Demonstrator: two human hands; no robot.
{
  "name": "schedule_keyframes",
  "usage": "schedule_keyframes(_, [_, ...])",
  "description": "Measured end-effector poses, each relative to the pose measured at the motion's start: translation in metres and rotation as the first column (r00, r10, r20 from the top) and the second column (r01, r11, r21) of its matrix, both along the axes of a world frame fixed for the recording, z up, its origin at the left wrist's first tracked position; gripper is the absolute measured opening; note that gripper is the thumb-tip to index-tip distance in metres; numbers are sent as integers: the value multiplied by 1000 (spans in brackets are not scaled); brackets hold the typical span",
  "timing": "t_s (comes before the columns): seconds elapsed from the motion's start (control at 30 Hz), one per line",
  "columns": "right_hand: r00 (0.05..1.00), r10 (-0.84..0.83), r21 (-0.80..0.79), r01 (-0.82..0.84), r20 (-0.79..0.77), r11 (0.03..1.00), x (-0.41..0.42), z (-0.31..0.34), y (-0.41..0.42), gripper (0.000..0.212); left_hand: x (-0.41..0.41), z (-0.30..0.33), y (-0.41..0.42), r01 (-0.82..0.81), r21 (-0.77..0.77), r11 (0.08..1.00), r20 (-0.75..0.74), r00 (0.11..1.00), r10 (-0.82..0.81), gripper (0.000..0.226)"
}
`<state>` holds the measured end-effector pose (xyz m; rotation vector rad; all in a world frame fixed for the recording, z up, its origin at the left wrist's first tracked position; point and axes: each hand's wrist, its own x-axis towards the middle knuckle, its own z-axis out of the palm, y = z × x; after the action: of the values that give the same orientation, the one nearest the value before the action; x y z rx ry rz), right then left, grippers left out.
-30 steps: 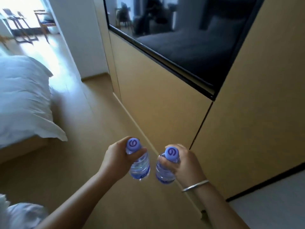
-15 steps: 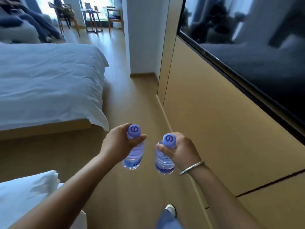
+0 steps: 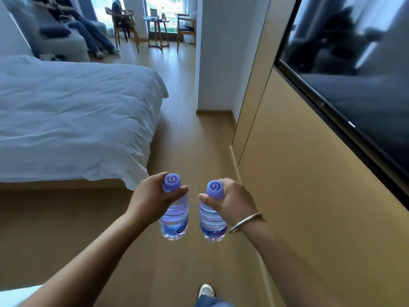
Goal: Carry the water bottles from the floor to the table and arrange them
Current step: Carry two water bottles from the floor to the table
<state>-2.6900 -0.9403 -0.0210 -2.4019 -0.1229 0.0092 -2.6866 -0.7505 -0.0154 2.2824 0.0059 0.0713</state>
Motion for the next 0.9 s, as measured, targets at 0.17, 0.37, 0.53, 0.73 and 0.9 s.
schedule_keyframes(0.17, [1000,21,-9,-20,6,1000,91,6,-10,32,78,4,-11,-27,-37,999,18,999,28,30])
schedule_keyframes(0.37, [999,47,53,-46,-8,998,178,4,-7,29,159,-1,-7,-58,-75,996,17,998,59,25])
schedule_keyframes(0.53, [999,47,24,-47,7,999,253,-1,11,31,235,-11,11,-80,-96,992,43,996,84,25])
schedule_keyframes(0.73, [1000,4,2,-4,19,1000,361,0,45,33,351,-7,45,-44,-86,995,85,995,51,20])
schedule_keyframes(0.9, [999,-27,8,27,27,1000,447,6,78,33,444,4,76,13,-66,998,95,995,-6,20])
